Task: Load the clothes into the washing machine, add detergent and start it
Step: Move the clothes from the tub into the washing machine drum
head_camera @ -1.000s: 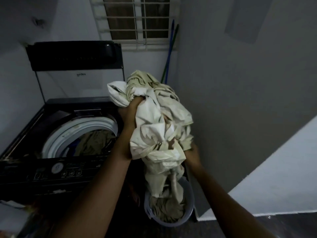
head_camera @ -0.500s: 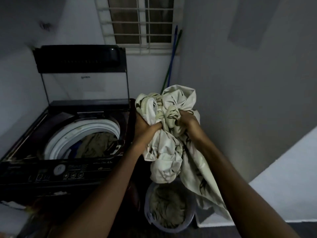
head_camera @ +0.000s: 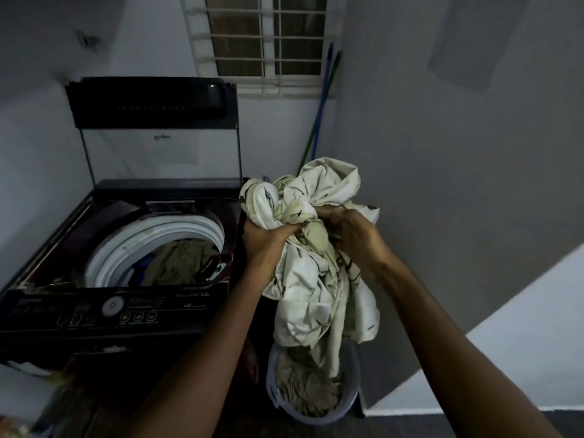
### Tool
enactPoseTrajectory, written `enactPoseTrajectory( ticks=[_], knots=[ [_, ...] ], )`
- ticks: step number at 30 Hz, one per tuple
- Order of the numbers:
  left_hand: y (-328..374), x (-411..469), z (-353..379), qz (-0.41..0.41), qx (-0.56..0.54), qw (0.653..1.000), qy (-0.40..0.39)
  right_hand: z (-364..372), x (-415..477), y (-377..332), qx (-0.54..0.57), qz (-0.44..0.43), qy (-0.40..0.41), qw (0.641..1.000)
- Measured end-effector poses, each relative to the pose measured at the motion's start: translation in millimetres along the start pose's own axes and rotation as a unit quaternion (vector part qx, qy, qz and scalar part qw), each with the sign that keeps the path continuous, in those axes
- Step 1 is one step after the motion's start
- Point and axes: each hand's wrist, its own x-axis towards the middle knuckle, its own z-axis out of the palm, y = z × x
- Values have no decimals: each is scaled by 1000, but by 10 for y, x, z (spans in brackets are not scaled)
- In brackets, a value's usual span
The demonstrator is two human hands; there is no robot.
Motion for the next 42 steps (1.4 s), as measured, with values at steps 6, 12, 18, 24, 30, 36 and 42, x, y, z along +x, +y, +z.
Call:
enactPoseTrajectory(
  ticks=[6, 12, 18, 24, 30, 36, 42],
  knots=[
    [162, 131, -46, -10, -17, 999, 32, -502, -386, 678, -187, -41, 184, 964],
    [309, 114, -19, -1, -65, 997, 35, -271, -215, 1368, -217, 30, 94, 971],
    [336, 288, -357, 26, 16, 997, 64, -372, -152, 949, -128, -64, 364, 920],
    [265, 321, -561, 11, 103, 993, 52, -251, 212, -142, -23, -124, 451, 884],
    [431, 529, -716, -1, 66, 997, 42, 1066, 560, -375, -90, -89, 169, 978],
    [602, 913, -1408, -7, 13, 998, 65, 1486, 940, -428, -89, -101, 119, 984],
    [620, 1314, -1832, 6, 46, 996, 78, 1898, 1441, -96, -234, -147, 237, 931]
  ],
)
